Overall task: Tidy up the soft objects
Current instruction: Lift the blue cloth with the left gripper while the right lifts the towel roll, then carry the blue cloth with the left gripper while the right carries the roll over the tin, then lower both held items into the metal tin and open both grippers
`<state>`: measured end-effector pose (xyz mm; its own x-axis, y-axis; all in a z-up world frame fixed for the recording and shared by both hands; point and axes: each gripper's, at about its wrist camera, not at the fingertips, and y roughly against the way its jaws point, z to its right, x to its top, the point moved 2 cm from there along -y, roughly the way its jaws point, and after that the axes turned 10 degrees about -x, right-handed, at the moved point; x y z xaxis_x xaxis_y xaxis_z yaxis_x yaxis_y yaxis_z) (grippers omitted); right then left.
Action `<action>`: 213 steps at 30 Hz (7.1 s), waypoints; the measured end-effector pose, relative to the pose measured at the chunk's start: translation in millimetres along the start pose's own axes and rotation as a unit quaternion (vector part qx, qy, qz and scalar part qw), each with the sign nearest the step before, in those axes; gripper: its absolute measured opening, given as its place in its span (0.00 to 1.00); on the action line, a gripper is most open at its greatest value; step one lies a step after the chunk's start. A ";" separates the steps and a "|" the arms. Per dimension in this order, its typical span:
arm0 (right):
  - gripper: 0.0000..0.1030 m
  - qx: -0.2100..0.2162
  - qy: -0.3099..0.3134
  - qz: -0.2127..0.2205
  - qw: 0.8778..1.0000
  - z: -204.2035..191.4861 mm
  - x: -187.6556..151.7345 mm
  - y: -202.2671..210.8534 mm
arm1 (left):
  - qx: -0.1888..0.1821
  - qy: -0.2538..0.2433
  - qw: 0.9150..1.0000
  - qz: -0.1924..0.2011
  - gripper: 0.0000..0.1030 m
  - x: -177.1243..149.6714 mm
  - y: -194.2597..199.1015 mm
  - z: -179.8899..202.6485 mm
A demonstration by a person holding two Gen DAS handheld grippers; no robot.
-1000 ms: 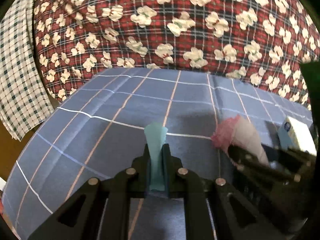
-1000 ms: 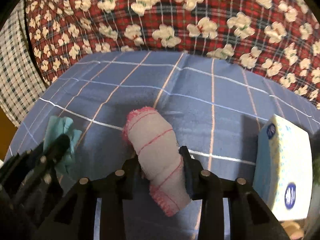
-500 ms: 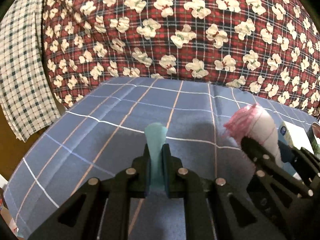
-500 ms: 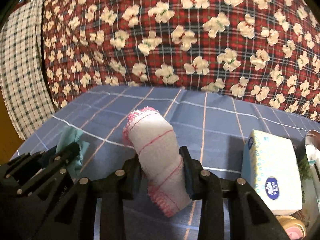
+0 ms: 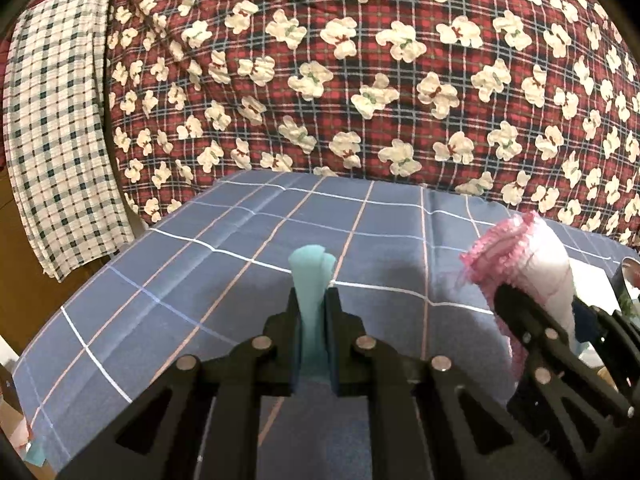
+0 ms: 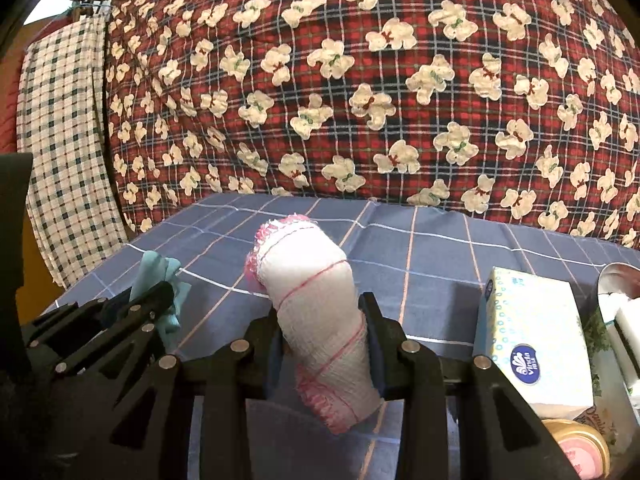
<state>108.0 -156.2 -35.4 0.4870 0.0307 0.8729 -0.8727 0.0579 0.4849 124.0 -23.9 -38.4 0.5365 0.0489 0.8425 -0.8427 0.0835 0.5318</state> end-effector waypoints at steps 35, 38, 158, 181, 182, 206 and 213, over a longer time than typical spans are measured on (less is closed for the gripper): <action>0.37 -0.010 0.007 0.062 0.998 23.2 -12.5 47.8 | -0.003 0.005 0.999 0.047 0.09 -12.8 36.2 19.3; 0.37 -0.013 0.008 0.070 0.997 26.6 -13.7 52.7 | -0.008 0.007 0.999 0.052 0.09 -14.9 40.0 22.8; 0.37 -0.100 -0.063 0.128 0.985 162.8 -30.3 105.0 | -0.108 -0.070 0.990 0.064 0.09 -27.9 48.7 167.5; 0.37 -0.103 -0.084 0.141 0.981 201.3 -18.6 125.1 | -0.145 -0.099 0.983 0.048 0.09 -6.8 63.7 198.8; 0.37 -0.099 -0.089 0.138 0.981 207.8 -16.3 125.2 | -0.148 -0.100 0.983 0.048 0.09 -5.1 65.0 201.0; 0.38 -0.136 -0.114 0.032 0.984 332.7 28.5 106.0 | -0.205 -0.191 0.958 -0.065 0.09 19.6 47.5 311.8; 0.38 -0.128 -0.114 -0.025 0.985 346.2 14.6 81.8 | -0.217 -0.209 0.950 -0.084 0.09 10.7 42.0 336.5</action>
<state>31.3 -496.4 36.1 0.4832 -0.2013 0.8520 -0.7958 0.3046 0.5233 79.4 -354.8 21.8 0.5207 -0.3938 0.7575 -0.6000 0.4625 0.6528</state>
